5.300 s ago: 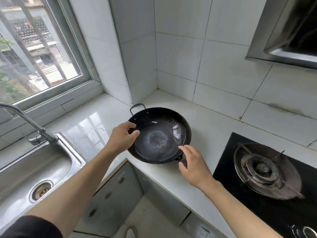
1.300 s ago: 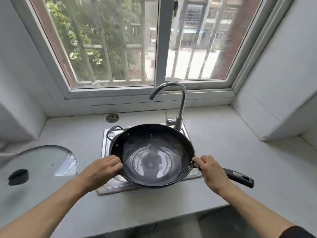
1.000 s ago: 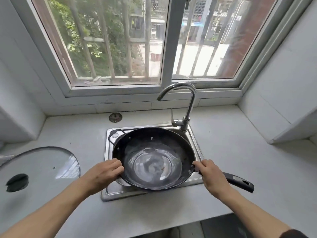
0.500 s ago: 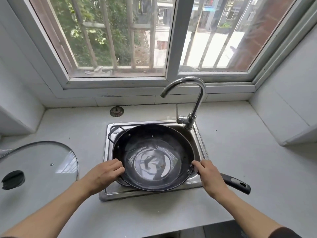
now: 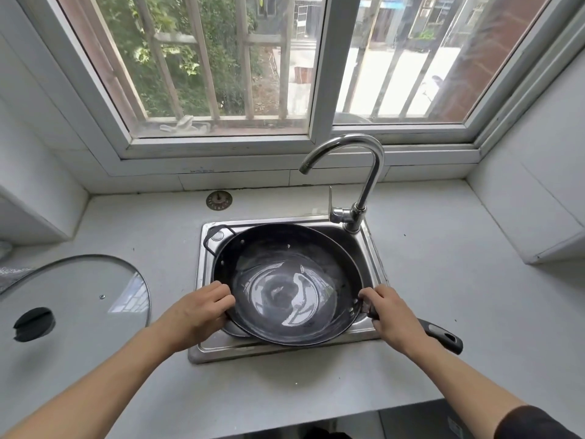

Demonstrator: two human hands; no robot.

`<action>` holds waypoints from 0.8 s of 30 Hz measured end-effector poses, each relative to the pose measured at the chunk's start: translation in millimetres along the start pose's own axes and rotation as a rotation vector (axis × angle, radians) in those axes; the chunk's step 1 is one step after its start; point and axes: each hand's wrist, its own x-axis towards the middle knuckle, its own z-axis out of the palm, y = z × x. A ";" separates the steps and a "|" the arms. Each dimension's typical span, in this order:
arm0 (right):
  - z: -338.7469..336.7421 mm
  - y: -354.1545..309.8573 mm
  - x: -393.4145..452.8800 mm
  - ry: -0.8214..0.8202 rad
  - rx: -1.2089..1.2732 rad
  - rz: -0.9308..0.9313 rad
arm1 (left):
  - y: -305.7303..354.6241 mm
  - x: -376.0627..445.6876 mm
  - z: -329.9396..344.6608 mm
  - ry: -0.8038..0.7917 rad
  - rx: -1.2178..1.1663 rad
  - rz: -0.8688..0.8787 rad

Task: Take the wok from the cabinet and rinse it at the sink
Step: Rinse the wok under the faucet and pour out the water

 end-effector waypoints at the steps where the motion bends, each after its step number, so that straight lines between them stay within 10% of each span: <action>1: -1.7 0.6 0.9 -0.017 0.007 0.003 | -0.1 0.3 -1.9 -0.021 -0.022 -0.008; 24: -31.6 -3.4 54.7 0.047 0.178 -0.173 | 15.7 37.7 -20.1 0.049 0.006 -0.384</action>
